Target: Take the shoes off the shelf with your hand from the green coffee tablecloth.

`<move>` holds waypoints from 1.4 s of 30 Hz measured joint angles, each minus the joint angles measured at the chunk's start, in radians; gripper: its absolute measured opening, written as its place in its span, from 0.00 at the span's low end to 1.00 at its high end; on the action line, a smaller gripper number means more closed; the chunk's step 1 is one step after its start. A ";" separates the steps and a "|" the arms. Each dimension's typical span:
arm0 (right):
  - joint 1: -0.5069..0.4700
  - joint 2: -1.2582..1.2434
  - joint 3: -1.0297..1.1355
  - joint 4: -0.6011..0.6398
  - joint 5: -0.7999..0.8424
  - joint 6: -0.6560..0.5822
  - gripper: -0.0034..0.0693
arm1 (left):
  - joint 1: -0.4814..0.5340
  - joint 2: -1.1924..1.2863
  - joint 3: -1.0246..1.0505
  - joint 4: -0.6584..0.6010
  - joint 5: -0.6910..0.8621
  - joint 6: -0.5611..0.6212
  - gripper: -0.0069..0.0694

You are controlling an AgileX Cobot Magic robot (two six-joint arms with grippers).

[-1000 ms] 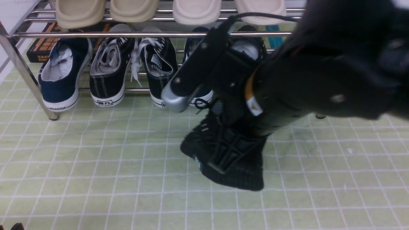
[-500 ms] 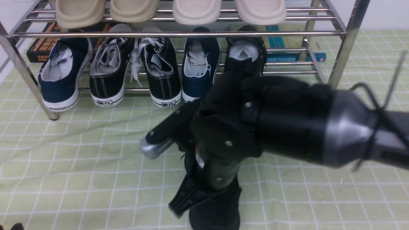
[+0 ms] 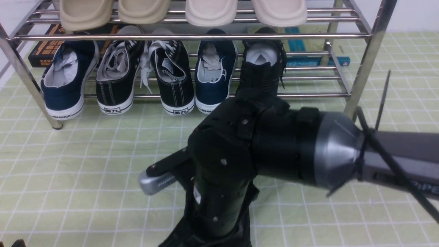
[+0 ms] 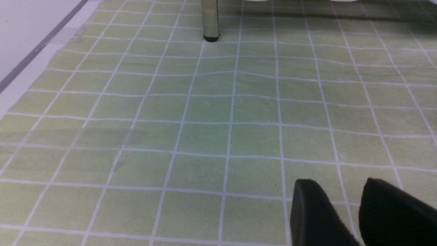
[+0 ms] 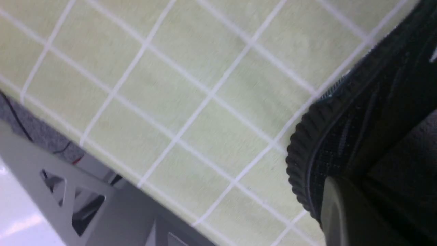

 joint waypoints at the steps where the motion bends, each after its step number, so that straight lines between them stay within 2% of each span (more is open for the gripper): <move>1: 0.010 0.000 0.000 0.000 0.001 0.001 0.08 | 0.001 0.000 0.000 0.000 0.000 0.000 0.41; 6: 0.027 0.000 0.000 -0.003 0.003 0.025 0.10 | 0.001 0.000 0.000 0.000 0.000 0.000 0.41; 10: 0.027 0.000 0.000 -0.015 0.012 0.041 0.17 | 0.001 0.000 0.000 0.000 0.000 0.000 0.41; 14: 0.027 -0.014 -0.017 -0.021 0.034 0.042 0.45 | 0.001 0.000 0.000 0.000 0.000 0.000 0.41; 16: 0.027 -0.031 -0.044 -0.021 0.072 0.023 0.54 | 0.001 0.000 0.000 0.000 0.000 0.000 0.41; 19: 0.023 -0.073 -0.123 -0.034 0.136 -0.030 0.61 | 0.001 0.000 0.000 0.001 0.000 0.000 0.41; 21: 0.013 -0.088 -0.160 -0.042 0.147 -0.048 0.60 | 0.001 0.000 0.000 0.001 0.000 0.000 0.41; 23: -0.020 -0.120 -0.227 -0.076 0.151 -0.074 0.54 | 0.001 0.000 0.000 0.001 0.000 0.000 0.41; 25: -0.072 -0.137 -0.262 -0.112 0.154 -0.078 0.40 | 0.001 0.000 0.000 0.001 0.000 0.000 0.41; 28: -0.176 -0.133 -0.276 -0.137 0.162 -0.078 0.12 | 0.001 0.000 0.000 0.001 0.000 0.000 0.41; 30: -0.247 -0.112 -0.278 -0.139 0.159 -0.078 0.04 | 0.001 0.000 0.000 0.001 0.000 0.000 0.41; 34: -0.362 -0.050 -0.278 -0.141 0.037 -0.077 0.05 | 0.001 0.000 0.000 0.001 0.000 0.000 0.41; 37: -0.401 -0.019 -0.278 -0.141 -0.029 -0.077 0.09 | 0.001 0.000 0.000 0.001 0.000 0.000 0.41; 41: -0.445 0.020 -0.278 -0.169 -0.167 -0.097 0.32 | 0.001 0.000 0.000 0.001 0.000 0.000 0.41; 42: -0.444 0.021 -0.278 -0.172 -0.183 -0.100 0.34 | 0.001 0.000 0.000 0.001 0.000 0.000 0.41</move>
